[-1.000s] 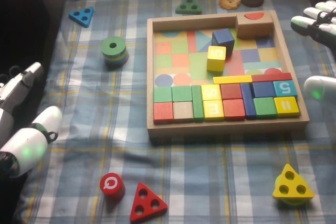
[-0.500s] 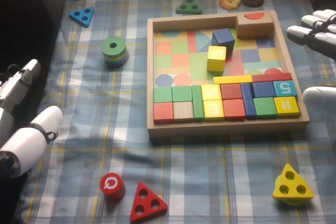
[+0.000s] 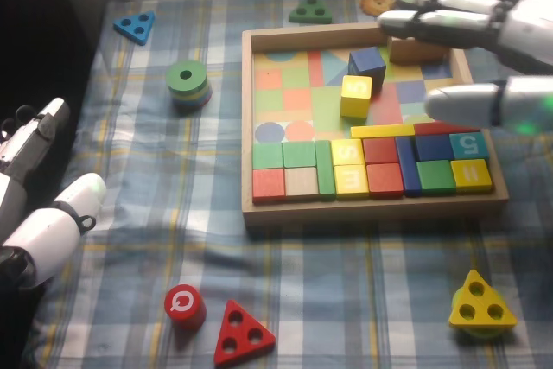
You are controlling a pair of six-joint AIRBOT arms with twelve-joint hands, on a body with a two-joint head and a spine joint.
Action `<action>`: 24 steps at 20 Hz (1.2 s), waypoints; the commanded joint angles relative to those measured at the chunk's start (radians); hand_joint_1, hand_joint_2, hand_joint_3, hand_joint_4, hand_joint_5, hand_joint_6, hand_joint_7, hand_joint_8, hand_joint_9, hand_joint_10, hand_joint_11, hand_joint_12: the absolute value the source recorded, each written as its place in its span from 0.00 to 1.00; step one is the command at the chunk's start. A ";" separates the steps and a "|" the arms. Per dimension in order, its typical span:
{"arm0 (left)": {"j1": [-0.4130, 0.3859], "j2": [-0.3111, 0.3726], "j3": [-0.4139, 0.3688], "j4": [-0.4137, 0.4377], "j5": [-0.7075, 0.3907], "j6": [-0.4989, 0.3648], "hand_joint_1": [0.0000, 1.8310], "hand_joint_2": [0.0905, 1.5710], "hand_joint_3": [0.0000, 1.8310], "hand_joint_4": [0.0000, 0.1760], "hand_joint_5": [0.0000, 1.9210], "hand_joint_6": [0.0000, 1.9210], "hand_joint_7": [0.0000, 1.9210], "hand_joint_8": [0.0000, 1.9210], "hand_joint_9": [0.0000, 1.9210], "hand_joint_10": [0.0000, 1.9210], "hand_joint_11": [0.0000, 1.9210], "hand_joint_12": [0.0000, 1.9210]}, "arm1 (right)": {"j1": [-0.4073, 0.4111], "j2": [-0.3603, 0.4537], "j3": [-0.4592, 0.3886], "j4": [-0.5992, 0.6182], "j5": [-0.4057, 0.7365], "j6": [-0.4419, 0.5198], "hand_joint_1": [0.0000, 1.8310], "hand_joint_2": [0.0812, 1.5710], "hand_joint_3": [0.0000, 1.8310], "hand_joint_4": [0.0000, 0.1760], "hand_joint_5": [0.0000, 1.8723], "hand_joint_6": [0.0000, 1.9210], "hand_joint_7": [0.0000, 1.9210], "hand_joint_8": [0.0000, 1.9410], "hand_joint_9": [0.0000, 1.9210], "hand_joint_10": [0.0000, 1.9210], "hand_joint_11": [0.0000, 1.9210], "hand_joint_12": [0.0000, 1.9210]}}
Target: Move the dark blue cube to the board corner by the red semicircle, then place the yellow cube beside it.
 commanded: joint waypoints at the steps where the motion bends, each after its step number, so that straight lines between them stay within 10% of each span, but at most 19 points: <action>1: -0.007 -0.002 0.006 0.041 -0.112 -0.006 0.17 0.87 0.00 0.50 0.09 0.00 0.08 0.00 0.07 0.00 0.00 0.00 | 0.027 -0.015 0.027 -0.007 0.045 0.047 0.00 0.75 0.00 0.55 0.15 0.01 0.05 0.00 0.00 0.00 0.02 0.01; 12: -0.007 -0.004 0.007 0.044 -0.103 -0.006 0.18 0.87 0.00 0.45 0.12 0.00 0.09 0.00 0.08 0.00 0.00 0.00 | 0.110 -0.111 0.159 -0.152 -0.092 0.125 0.00 0.63 0.00 0.53 0.20 0.00 0.03 0.00 0.00 0.00 0.00 0.00; 16: -0.007 -0.004 0.008 0.047 -0.100 -0.006 0.19 0.86 0.00 0.48 0.12 0.00 0.09 0.00 0.08 0.00 0.00 0.00 | 0.112 -0.128 0.178 -0.155 -0.106 0.125 0.00 0.64 0.00 0.81 0.19 0.00 0.03 0.00 0.00 0.00 0.00 0.00; 19: -0.007 -0.004 0.009 0.048 -0.096 -0.006 0.19 0.87 0.00 0.49 0.13 0.00 0.10 0.00 0.09 0.00 0.00 0.00 | 0.111 -0.136 0.179 -0.174 -0.130 0.125 0.00 0.62 0.00 0.64 0.19 0.00 0.03 0.00 0.00 0.00 0.00 0.00; 24: -0.006 -0.003 0.008 0.048 -0.097 -0.006 0.21 0.86 0.00 0.41 0.14 0.00 0.11 0.00 0.09 0.00 0.00 0.00 | 0.111 -0.119 0.161 -0.190 -0.165 0.114 0.00 0.62 0.00 0.82 0.18 0.00 0.01 0.00 0.00 0.00 0.00 0.00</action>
